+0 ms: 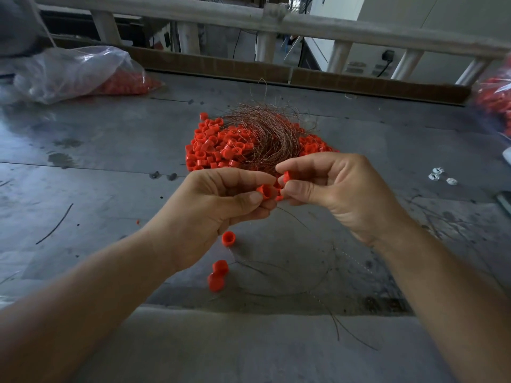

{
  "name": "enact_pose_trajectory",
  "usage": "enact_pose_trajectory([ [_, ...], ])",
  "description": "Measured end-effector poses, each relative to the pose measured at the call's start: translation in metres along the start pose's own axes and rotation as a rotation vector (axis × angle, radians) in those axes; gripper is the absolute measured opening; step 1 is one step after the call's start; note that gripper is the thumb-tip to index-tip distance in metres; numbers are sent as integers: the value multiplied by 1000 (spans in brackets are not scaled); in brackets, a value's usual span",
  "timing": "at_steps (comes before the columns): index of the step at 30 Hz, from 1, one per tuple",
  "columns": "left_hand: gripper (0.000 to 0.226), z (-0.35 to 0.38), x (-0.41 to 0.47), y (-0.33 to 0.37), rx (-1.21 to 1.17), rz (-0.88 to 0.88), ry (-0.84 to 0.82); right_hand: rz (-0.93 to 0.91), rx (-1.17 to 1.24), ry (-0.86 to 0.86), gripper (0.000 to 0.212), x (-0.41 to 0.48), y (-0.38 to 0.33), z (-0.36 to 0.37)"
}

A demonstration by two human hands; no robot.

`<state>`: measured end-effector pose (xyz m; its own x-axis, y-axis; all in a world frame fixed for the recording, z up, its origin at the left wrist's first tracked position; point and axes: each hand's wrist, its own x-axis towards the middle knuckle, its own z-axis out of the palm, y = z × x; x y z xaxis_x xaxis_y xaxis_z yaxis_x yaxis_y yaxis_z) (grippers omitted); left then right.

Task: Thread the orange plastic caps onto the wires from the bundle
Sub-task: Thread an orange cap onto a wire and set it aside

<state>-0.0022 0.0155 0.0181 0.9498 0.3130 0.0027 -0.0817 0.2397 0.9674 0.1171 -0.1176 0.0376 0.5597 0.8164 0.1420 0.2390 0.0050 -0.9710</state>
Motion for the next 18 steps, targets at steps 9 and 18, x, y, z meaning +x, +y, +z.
enact_pose_trajectory([
  [9,18,2,0,1,44,60,48,-75,0,-16,22,-2,3,9],
  [18,21,2,1,-2,102,75,85,-206,-222,43,25,-5,5,16],
])
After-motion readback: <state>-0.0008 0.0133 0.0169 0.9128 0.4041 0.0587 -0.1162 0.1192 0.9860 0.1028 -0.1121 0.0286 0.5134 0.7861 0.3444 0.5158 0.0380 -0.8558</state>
